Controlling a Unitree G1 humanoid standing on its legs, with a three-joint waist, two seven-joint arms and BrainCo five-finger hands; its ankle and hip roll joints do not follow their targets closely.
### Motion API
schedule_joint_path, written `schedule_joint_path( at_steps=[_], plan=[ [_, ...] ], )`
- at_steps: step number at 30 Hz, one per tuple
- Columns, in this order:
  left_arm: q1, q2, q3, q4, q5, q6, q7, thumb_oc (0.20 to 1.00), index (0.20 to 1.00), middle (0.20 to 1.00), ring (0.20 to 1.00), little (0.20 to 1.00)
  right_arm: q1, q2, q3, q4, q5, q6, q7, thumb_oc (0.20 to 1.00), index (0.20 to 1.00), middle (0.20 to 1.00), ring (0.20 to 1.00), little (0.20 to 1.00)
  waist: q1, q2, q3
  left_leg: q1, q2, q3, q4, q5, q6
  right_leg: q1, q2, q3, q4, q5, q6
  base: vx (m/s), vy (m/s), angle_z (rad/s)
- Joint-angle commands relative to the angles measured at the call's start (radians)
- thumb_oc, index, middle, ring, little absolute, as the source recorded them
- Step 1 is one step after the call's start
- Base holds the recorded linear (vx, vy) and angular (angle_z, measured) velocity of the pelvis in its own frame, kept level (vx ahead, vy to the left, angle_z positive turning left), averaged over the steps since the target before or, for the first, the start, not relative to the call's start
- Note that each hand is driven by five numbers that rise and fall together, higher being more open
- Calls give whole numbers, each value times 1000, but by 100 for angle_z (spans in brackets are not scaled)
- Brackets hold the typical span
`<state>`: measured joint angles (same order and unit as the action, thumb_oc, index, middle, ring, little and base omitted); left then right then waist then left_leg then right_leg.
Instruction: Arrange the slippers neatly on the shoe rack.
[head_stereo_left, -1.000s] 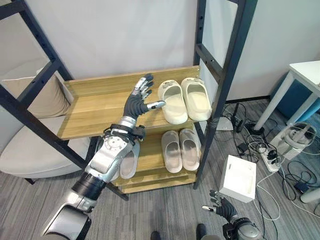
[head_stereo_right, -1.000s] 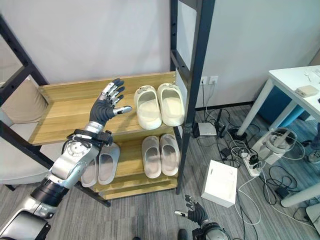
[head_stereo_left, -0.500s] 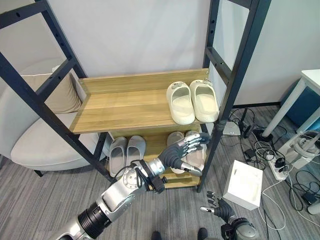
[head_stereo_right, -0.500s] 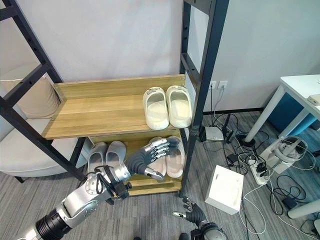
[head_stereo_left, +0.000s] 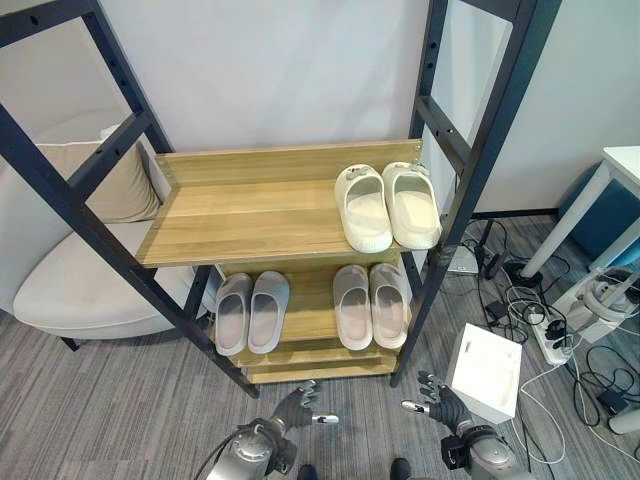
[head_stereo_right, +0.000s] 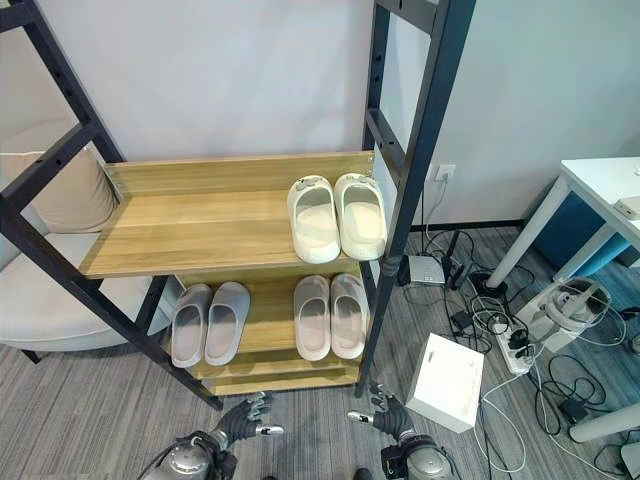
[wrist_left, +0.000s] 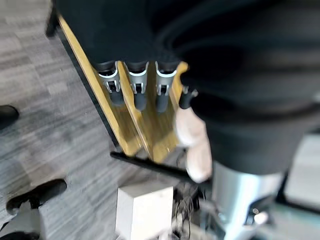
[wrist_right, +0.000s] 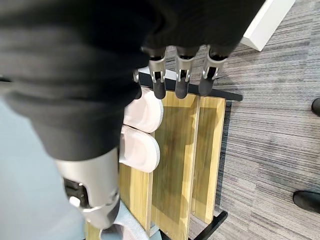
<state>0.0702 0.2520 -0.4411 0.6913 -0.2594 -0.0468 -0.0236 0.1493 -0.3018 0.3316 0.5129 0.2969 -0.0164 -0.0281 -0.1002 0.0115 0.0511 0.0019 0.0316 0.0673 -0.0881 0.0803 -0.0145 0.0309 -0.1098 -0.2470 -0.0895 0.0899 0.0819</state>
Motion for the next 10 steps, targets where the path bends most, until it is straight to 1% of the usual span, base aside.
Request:
schedule_joint_path(
  at_steps=[1, 2, 6, 10],
  plan=[
    [-62, 3, 71, -7, -105, -53, 67, 1000, 1000, 1000, 1000, 1000, -59, 34, -40, -1, 40, -61, -32, 1000, 1000, 1000, 1000, 1000, 13, -28, 55, 50, -28, -23, 1, -181, 36, 78, -3, -32, 2, -175, 23, 0, -16, 3],
    [-62, 3, 71, -7, -105, -53, 67, 1000, 1000, 1000, 1000, 1000, -59, 34, -40, -1, 40, -62, -32, 1000, 1000, 1000, 1000, 1000, 13, -28, 55, 50, -28, -23, 1, -181, 36, 78, -3, -32, 2, -175, 23, 0, 0, 0],
    [-53, 0, 126, 17, -135, -64, 95, 1000, 1000, 1000, 1000, 1000, -55, 41, -59, 11, 55, -71, -41, 1000, 1000, 1000, 1000, 1000, 18, -32, 53, 51, -27, -23, 1, -180, 35, 79, -2, -31, 2, -179, 22, 0, 0, 0],
    [-56, 0, 145, 25, -128, -72, 108, 1000, 1000, 1000, 1000, 1000, -55, 40, -61, 16, 54, -75, -43, 1000, 1000, 1000, 1000, 1000, 19, -32, 51, 54, -26, -21, 1, -180, 35, 79, -1, -30, 2, -181, 22, 0, 0, 0]
  ],
)
